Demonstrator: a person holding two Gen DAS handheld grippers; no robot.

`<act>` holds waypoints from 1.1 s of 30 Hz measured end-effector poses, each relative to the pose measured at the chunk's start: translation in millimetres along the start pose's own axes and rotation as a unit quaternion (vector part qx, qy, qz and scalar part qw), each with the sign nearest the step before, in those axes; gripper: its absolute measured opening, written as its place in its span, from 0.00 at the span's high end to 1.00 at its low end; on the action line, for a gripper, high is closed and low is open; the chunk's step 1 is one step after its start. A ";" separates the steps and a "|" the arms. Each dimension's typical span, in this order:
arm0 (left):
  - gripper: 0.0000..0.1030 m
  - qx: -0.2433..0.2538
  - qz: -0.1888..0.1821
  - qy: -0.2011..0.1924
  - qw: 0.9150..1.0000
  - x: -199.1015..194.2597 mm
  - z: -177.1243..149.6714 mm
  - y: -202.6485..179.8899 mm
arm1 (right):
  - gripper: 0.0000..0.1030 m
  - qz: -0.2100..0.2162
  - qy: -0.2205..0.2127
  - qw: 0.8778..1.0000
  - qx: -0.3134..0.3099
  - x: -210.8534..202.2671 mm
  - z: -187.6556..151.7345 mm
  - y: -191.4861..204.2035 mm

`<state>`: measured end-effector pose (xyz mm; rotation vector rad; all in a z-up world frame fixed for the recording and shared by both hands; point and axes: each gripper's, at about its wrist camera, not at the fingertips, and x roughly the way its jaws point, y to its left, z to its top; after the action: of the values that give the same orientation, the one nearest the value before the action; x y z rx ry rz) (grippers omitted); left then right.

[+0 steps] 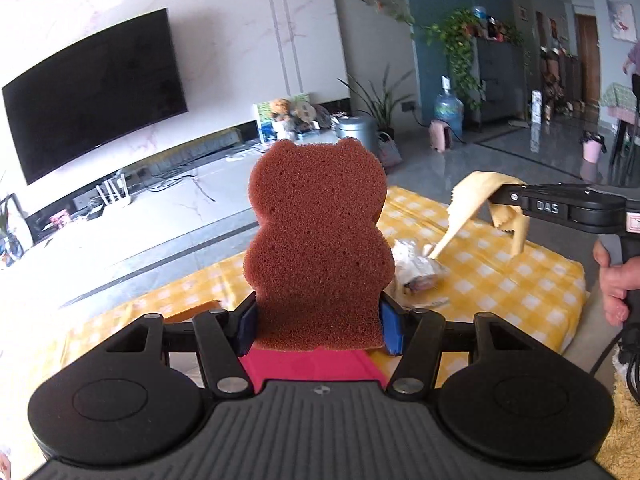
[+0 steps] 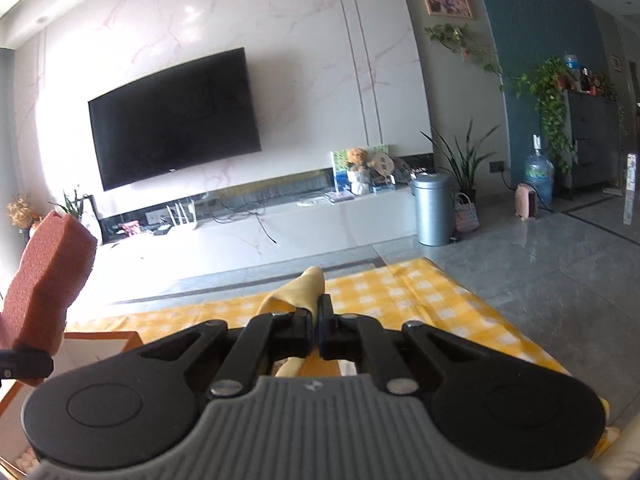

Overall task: Organize soft objects
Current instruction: 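Lift the bear sponge with the left tool over the box while the right tool carries the cloth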

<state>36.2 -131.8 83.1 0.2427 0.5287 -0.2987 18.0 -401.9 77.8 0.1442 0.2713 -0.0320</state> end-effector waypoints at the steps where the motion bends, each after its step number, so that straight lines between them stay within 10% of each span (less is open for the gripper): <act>1: 0.34 -0.016 0.007 -0.002 1.000 -3.1 -1.9 10.1 | 1.00 0.015 -0.007 1.000 -0.002 -2.3 3.0 7.3; 9: 0.34 -0.169 0.056 -0.035 0.983 -11.8 -35.2 109.5 | 1.00 0.152 -0.019 0.986 -0.061 0.6 9.2 98.6; 17: 0.34 -0.251 0.057 -0.002 0.966 1.1 -73.0 172.3 | 1.00 0.245 0.078 0.953 -0.161 45.8 -35.7 211.9; 33: 0.34 -0.252 -0.005 0.162 0.954 24.9 -137.8 184.4 | 1.00 0.072 0.157 0.911 -0.374 152.7 -100.1 299.1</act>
<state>56.4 75.7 -17.7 -0.2128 0.9100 -0.1255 153.8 -93.2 -17.5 -0.6017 0.5764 0.2436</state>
